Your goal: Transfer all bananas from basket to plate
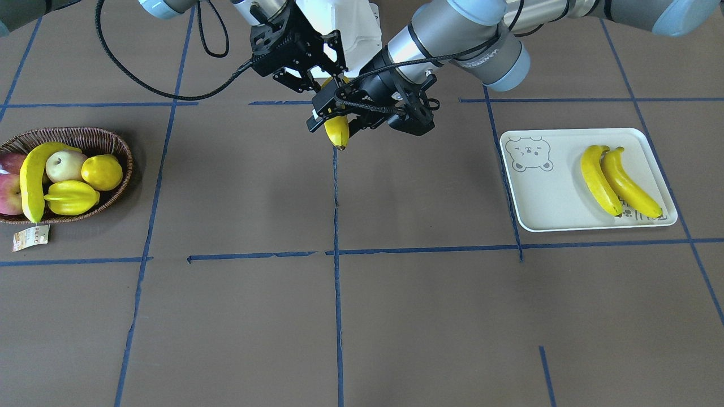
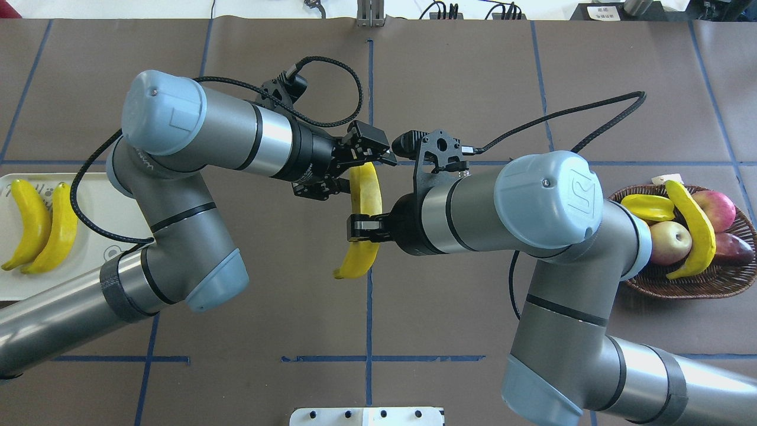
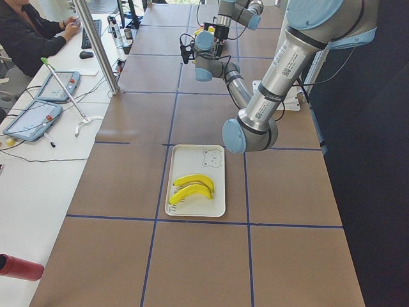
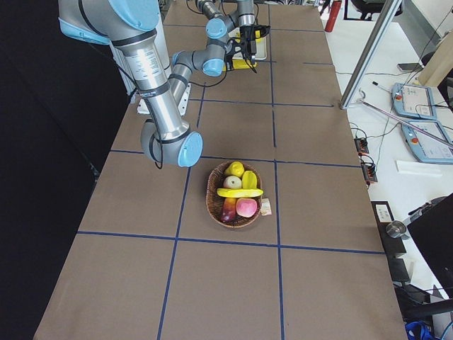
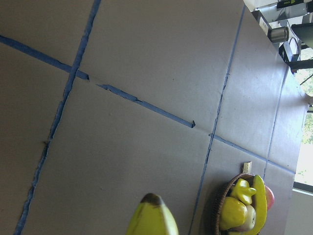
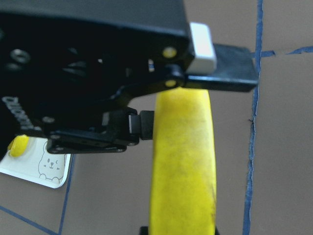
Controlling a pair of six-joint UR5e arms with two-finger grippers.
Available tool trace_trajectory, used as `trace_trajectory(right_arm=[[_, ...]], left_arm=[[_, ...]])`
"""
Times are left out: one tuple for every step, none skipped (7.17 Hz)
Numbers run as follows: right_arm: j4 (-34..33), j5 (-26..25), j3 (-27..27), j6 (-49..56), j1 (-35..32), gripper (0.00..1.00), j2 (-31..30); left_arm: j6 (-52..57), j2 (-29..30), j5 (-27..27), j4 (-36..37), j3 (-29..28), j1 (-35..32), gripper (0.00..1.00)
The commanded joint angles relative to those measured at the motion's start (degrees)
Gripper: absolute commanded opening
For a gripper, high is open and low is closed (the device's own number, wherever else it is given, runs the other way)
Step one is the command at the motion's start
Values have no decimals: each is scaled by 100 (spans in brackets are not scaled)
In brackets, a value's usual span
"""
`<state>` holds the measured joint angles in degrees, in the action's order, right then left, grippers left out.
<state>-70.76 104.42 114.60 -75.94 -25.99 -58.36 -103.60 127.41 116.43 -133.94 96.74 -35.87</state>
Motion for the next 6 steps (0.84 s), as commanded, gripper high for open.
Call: trace_trajectory(right_arm=[[0, -1, 19, -8, -3, 8, 1], [9, -1, 19, -8, -20, 70, 1], [9, -1, 54, -26, -20, 100, -8], [9, 8, 115, -17, -29, 100, -17], [0, 34, 229, -17, -46, 100, -78], [-69, 52, 447, -26, -90, 100, -131]], left_arm=[[51, -49, 11, 0, 20, 36, 2], [60, -49, 12, 0, 37, 28, 0], [60, -49, 12, 9, 72, 28, 0], [60, -49, 20, 17, 73, -25, 0], [68, -93, 38, 52, 64, -112, 0], [86, -111, 38, 96, -23, -278, 0]])
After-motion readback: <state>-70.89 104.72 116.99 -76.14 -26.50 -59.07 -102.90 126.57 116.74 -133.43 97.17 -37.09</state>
